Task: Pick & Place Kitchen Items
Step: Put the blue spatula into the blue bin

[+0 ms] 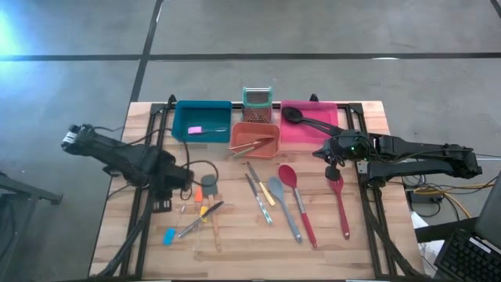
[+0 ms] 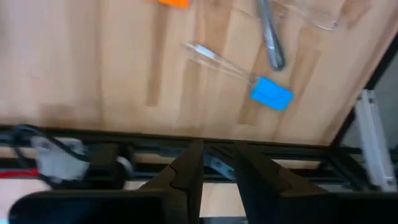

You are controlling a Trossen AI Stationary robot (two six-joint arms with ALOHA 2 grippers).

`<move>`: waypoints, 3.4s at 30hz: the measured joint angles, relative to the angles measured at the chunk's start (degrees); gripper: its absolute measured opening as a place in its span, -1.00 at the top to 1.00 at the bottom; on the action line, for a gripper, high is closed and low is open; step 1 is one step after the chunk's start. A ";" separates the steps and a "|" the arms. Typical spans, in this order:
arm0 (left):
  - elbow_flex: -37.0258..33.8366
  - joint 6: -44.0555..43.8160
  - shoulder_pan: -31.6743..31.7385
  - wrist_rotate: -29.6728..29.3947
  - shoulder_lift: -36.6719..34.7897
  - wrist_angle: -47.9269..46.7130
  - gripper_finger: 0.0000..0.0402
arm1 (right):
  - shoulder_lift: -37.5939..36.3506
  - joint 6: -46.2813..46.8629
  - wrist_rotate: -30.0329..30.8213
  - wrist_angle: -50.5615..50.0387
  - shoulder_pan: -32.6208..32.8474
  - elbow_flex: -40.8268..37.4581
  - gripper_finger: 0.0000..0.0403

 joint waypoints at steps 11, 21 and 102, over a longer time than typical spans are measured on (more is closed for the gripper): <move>-5.43 -21.50 -8.87 2.99 -0.99 19.14 0.54 | 0.01 -0.02 0.00 -0.02 0.00 -0.02 0.94; -17.46 -34.53 -11.54 7.66 -0.95 34.36 0.54 | -0.02 0.00 0.00 -0.04 0.00 -0.02 0.94; -32.03 -58.78 -20.36 12.57 22.33 52.58 0.22 | -0.02 0.00 0.02 -0.02 0.00 -0.04 0.94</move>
